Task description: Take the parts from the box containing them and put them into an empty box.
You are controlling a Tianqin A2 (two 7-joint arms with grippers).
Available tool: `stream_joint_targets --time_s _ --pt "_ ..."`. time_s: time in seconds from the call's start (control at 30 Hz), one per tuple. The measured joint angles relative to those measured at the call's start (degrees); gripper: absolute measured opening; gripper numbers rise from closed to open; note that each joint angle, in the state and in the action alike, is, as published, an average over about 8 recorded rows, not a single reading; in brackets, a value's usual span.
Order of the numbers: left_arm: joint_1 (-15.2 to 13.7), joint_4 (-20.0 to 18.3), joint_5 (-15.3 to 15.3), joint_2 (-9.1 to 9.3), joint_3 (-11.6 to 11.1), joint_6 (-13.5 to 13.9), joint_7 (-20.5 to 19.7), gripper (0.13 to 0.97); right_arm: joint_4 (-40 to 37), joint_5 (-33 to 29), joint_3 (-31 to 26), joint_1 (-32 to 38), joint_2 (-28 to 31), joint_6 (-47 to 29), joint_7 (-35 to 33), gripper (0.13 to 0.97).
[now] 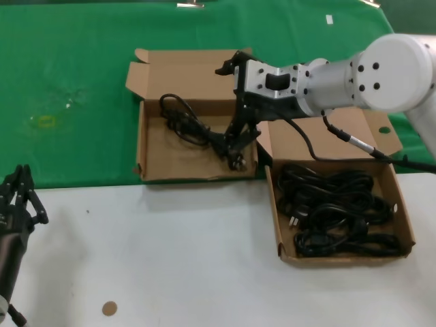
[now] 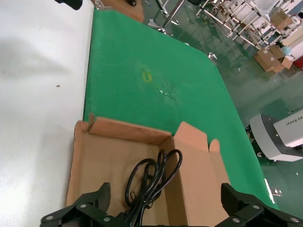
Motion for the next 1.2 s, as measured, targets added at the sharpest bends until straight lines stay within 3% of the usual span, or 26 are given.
stream_joint_targets --time_s 0.2,0.43,0.73,1.0,1.13,1.2 --pt "0.0 0.0 0.0 0.0 0.0 0.0 0.0 0.19 1.0 1.9 1.3 -2.6 -0.2 2.3 -0.6 0.848" --pt "0.0 0.0 0.0 0.0 0.0 0.0 0.0 0.212 3.0 5.4 3.9 -7.5 -0.5 6.9 -1.8 0.884" --pt "0.0 0.0 0.0 0.0 0.0 0.0 0.0 0.341 5.7 10.5 7.5 -14.6 -1.0 13.3 -3.5 0.951" --pt "0.0 0.0 0.0 0.0 0.0 0.0 0.0 0.541 8.2 15.2 10.8 -20.9 -1.5 19.2 -5.0 0.966" --pt "0.0 0.0 0.0 0.0 0.0 0.0 0.0 0.541 9.5 17.5 12.4 -24.1 -1.7 22.1 -5.7 0.966" --pt "0.0 0.0 0.0 0.0 0.0 0.0 0.0 0.594 10.1 18.6 13.2 -25.6 -1.8 23.5 -6.1 0.966"
